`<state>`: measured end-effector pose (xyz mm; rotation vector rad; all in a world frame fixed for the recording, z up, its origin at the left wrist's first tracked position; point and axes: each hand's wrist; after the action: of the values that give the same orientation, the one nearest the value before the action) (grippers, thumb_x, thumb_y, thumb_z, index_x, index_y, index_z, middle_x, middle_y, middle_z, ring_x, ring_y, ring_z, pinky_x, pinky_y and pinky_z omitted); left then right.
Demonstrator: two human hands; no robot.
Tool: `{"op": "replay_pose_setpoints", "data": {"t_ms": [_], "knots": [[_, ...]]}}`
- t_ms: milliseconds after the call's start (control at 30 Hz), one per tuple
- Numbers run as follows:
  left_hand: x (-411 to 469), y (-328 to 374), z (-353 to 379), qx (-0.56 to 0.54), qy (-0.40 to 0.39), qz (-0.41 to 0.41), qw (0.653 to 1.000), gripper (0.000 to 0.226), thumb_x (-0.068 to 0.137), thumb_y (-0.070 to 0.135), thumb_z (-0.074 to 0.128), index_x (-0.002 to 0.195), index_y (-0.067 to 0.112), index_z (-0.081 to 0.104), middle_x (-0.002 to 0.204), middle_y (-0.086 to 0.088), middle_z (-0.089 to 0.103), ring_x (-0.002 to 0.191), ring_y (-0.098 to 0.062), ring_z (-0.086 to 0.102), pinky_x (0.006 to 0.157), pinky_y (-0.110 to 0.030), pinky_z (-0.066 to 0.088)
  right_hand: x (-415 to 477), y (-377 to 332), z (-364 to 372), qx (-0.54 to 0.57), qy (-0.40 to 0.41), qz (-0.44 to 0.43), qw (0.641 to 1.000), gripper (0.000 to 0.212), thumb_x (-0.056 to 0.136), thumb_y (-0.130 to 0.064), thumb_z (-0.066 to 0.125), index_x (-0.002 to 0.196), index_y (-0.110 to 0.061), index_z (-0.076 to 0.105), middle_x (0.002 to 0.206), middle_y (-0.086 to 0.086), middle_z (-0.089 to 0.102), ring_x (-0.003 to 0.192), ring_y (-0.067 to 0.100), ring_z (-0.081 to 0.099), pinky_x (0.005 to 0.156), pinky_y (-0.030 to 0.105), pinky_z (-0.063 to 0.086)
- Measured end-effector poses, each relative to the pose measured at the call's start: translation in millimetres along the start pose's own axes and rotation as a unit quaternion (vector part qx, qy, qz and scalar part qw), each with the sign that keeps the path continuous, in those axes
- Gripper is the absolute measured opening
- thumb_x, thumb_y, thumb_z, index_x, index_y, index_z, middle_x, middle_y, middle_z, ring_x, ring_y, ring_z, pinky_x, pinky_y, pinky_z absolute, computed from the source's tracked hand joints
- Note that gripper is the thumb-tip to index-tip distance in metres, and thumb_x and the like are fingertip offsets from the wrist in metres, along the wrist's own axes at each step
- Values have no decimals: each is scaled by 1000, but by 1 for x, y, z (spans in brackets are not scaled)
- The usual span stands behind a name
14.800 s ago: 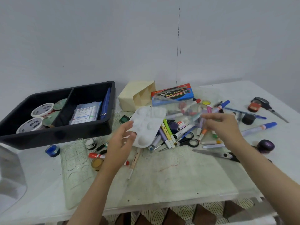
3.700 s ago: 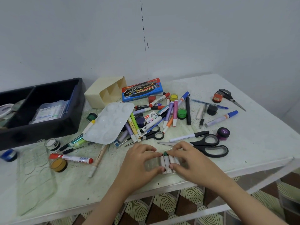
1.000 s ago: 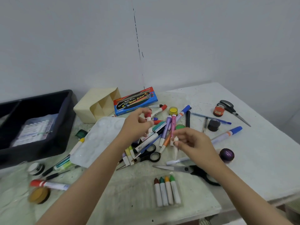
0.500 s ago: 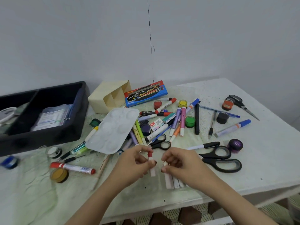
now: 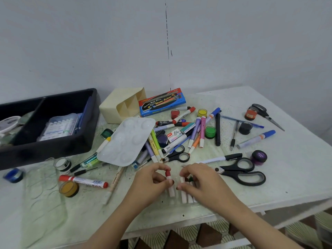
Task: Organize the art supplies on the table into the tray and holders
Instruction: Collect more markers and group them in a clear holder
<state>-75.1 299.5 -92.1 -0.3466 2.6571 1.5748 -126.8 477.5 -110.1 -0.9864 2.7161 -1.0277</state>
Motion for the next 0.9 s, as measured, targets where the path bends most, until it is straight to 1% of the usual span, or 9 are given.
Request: {"op": "replay_pose_setpoints", "data": {"t_ms": [100,167,233,300,467,533,633,767,900], "knots": [[0,-1,1,-2,7,-2,1000,22,79,16,74,96,27,64,64,3,70,51,2,57,52,-10,41,0,4,0,-23,-29,-31,999,34,80,-49,65,109,-31,60,100,-22,53,94,-5,43,79,12,35],[0,-2,1,-3,8,-4,1000,22,79,16,74,96,27,64,65,2,71,52,2,57,52,-10,41,-1,6,-2,-23,-47,-39,998,42,79,-52,65,116,-34,58,107,-20,53,102,-3,43,86,17,37],[0,-2,1,-6,8,-5,1000,22,79,16,74,96,26,64,65,2,71,53,1,58,52,-10,41,-2,9,-4,-22,-63,-46,997,50,78,-54,63,123,-35,56,113,-18,52,111,-2,42,93,18,36],[0,-2,1,-4,7,-5,1000,22,79,16,74,95,26,65,65,2,71,54,1,59,53,-11,42,-3,9,-4,-22,-68,-49,996,51,78,-54,63,125,-34,56,115,-17,51,115,-1,41,96,18,35],[1,-3,2,-1,10,-8,1000,21,79,18,74,95,27,65,66,3,71,53,2,58,52,-10,41,-3,10,-4,-35,-69,-47,996,50,78,-54,65,121,-31,57,114,-18,49,112,0,42,94,18,36],[1,-3,2,-4,12,-10,1000,21,78,18,74,95,27,65,66,3,71,54,2,59,53,-10,43,-3,10,-4,-35,-72,-48,996,51,76,-59,61,119,-31,58,111,-19,48,108,0,42,93,20,38],[1,-4,3,-6,15,-13,1000,22,78,17,74,95,28,65,66,5,71,58,1,62,56,-10,44,-4,11,-3,-42,-76,-52,995,56,72,-67,50,115,-32,60,107,-21,45,103,-1,42,91,21,38],[1,-6,4,-4,21,-12,1000,23,78,18,75,95,29,65,67,4,72,59,-1,63,57,-11,46,-3,10,-3,-59,-81,-58,993,56,73,-68,46,114,-32,60,105,-21,43,102,2,42,89,23,39],[1,-7,4,-7,14,-1,1000,24,78,17,74,94,33,65,68,3,71,60,-1,62,58,-12,47,-5,9,-3,-64,-79,-57,993,58,73,-68,44,116,-32,60,106,-22,42,103,1,41,89,20,37]]}}
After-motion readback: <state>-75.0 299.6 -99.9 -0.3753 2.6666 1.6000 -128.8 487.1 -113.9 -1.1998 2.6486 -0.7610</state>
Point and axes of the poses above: each hand's wrist, its own x-axis towards the middle knuckle, its own z-axis out of the palm, y = z × x
